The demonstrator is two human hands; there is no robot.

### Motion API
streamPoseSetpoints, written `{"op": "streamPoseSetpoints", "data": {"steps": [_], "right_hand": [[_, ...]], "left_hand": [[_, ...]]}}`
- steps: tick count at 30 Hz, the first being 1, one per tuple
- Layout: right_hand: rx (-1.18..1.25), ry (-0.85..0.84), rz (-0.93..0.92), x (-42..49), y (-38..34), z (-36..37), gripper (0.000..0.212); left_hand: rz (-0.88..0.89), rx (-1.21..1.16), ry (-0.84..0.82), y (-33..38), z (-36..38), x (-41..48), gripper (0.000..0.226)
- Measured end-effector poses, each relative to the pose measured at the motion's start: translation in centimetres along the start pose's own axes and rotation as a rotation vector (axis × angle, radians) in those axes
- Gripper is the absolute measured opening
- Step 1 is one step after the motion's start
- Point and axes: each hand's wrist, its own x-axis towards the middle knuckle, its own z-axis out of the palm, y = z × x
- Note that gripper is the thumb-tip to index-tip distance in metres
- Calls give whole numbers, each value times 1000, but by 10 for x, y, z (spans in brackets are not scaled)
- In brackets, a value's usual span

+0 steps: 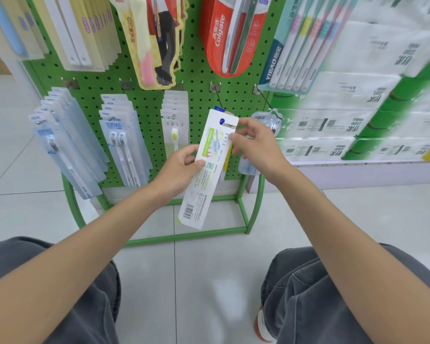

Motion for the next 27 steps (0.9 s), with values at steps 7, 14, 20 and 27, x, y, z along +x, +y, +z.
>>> {"op": "streamPoseSetpoints", "data": {"steps": [7, 14, 20, 27], "right_hand": [[71, 32, 14, 6, -12, -2, 13], [198, 26, 52, 10, -18, 1, 13], [338, 18, 74, 16, -20, 3, 13], [417, -146, 60, 14, -19, 10, 12]], "left_hand": [[-1, 9, -12, -1, 1, -2, 26], [-9, -56, -18, 5, -3, -2, 33], [1, -77, -131, 5, -10, 0, 31], [18, 97, -109, 6, -7, -1, 32]]}}
